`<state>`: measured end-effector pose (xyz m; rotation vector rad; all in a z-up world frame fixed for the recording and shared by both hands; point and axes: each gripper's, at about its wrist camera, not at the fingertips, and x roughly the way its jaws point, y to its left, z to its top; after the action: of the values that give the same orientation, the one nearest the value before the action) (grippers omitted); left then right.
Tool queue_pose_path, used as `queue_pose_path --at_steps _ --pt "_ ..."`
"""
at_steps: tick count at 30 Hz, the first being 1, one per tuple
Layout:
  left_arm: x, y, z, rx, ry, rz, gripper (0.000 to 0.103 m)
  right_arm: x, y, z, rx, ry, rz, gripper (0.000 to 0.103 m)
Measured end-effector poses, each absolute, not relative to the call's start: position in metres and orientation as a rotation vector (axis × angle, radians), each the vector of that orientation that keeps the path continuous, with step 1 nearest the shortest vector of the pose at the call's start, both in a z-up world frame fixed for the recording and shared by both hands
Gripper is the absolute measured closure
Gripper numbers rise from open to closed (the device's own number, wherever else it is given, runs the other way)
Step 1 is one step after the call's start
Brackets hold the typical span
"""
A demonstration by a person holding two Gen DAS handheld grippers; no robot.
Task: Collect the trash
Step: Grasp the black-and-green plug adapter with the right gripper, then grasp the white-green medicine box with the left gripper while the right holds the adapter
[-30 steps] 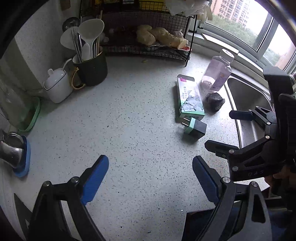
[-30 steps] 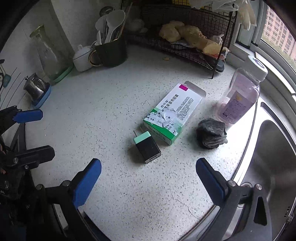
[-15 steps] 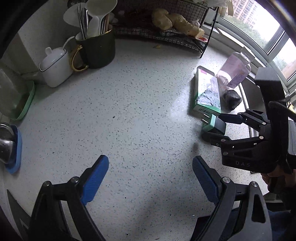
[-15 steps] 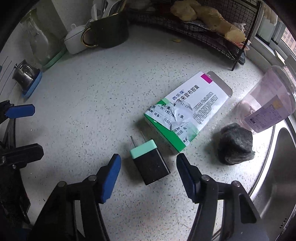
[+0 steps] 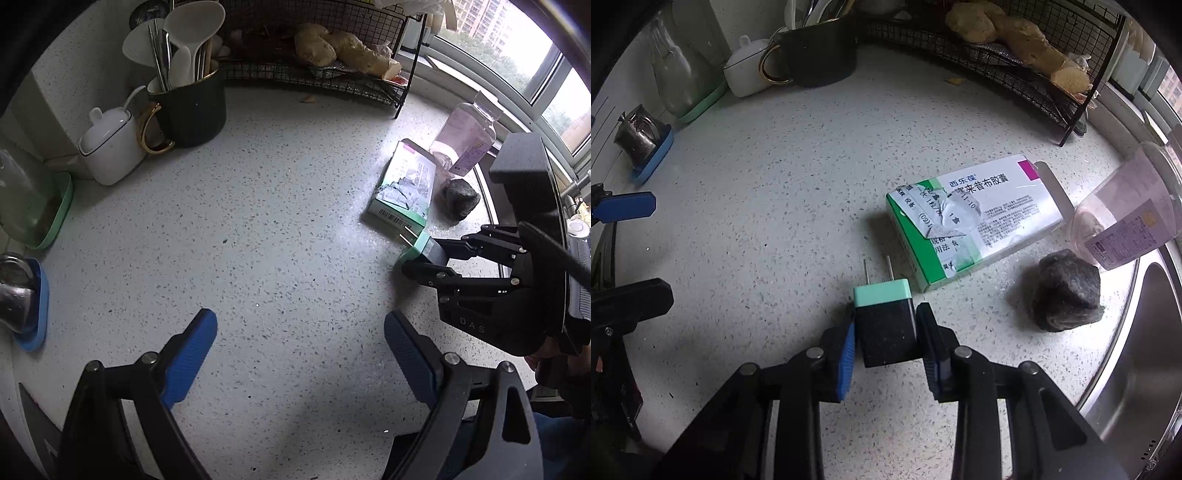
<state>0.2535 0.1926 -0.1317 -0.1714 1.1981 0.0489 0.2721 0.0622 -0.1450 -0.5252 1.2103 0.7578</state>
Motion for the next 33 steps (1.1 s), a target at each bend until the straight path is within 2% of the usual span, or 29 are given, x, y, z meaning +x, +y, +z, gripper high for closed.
queue_pose_path --at_steps 2,12,20,33 --pt "0.257 0.188 -0.130 -0.154 1.199 0.044 0.012 0.270 0.056 -0.139 -0.501 1.209 0.755 0.077" --pt "0.294 0.153 -0.117 -0.054 1.216 -0.076 0.012 0.266 0.004 -0.103 -0.385 1.192 0.696 0.077" --pt "0.341 0.122 -0.118 0.129 1.221 -0.230 0.012 0.285 -0.041 -0.093 -0.249 1.186 0.547 0.077" --pt "0.415 0.088 -0.163 0.149 1.316 -0.415 0.012 0.301 -0.068 -0.108 -0.154 1.252 0.390 0.077"
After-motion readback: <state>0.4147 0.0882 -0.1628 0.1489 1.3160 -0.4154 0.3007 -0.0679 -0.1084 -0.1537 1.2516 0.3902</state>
